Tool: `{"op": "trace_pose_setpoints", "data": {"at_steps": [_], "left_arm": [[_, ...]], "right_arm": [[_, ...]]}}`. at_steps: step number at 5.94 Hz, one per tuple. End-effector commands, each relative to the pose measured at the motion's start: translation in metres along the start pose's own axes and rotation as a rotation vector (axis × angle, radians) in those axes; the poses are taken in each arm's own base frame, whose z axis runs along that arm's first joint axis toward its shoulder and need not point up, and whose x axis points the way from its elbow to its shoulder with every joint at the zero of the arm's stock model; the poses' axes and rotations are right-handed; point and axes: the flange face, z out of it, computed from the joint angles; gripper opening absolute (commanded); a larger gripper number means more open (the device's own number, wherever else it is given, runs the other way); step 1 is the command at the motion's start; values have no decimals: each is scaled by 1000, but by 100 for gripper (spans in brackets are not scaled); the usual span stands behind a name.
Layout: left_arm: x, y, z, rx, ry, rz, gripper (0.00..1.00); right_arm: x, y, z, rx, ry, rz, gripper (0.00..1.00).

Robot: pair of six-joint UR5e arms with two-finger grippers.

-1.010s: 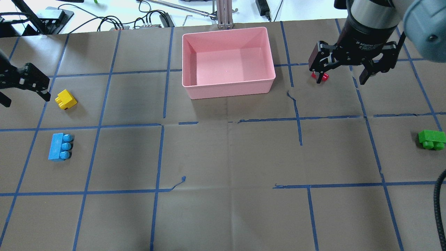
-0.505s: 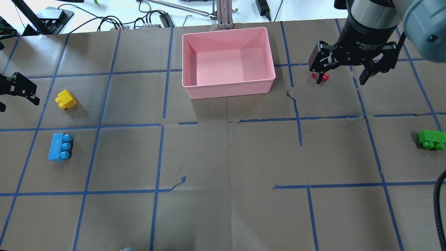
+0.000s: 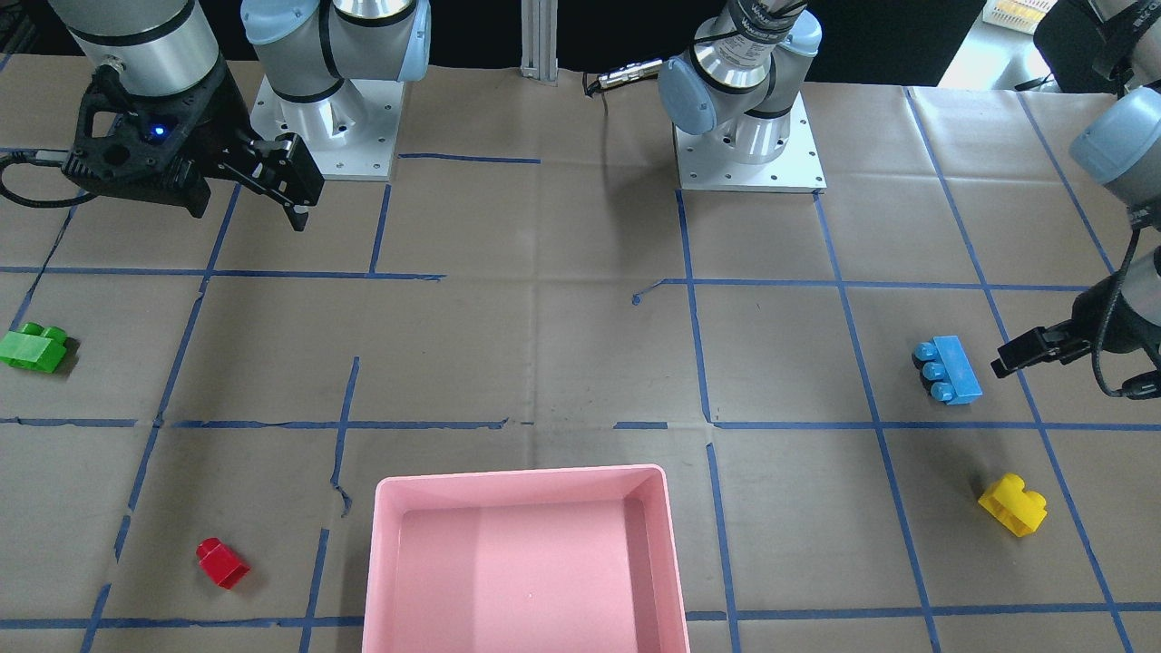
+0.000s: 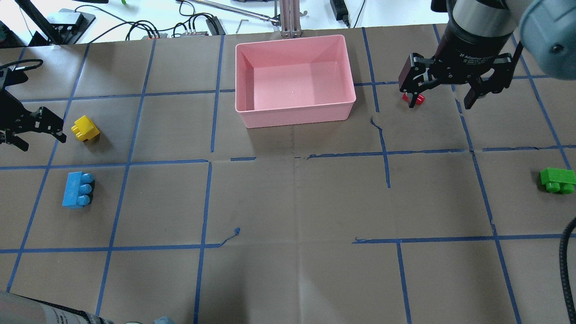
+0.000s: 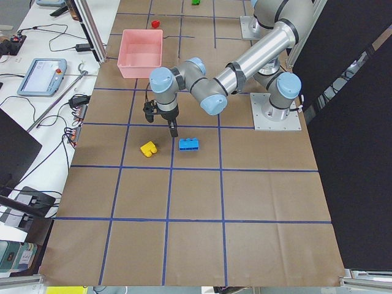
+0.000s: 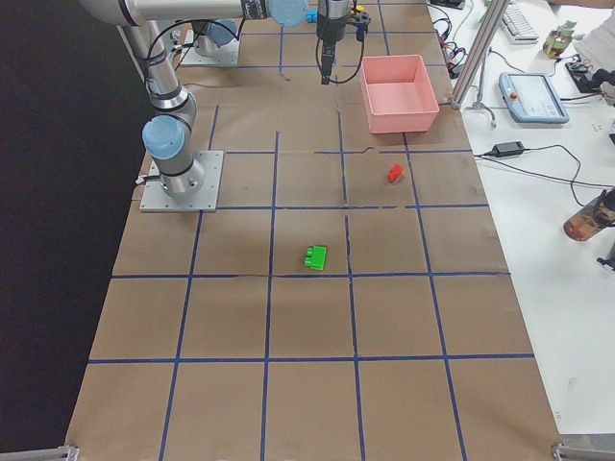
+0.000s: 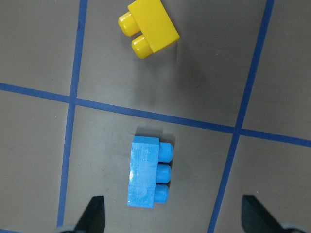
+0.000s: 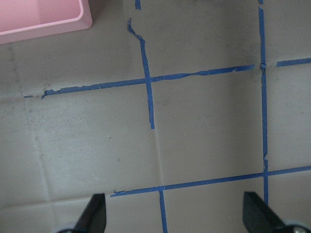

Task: Put all blocks into box

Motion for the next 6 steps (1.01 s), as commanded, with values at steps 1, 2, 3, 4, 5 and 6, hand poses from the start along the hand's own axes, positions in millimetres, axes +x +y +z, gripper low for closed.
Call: {"op": "trace_pose_setpoints", "data": {"at_steps": [1, 2, 3, 4, 5, 6], "left_arm": [[0, 6, 41, 23, -10, -8, 99], [2, 5, 46, 21, 10, -6, 99], [2, 3, 57, 7, 20, -9, 99], [2, 2, 65, -5, 23, -10, 99], [0, 0, 76, -16, 28, -11, 99], [0, -1, 91, -30, 27, -8, 99]], "right_arm": [[9, -8, -1, 11, 3, -36, 100], [17, -14, -1, 28, 3, -48, 100], [55, -29, 4, 27, -3, -56, 100], [118, -47, 12, 26, -8, -89, 100], [170, -60, 21, 33, -6, -153, 100], [221, -70, 32, 52, 5, -169, 100]]}}
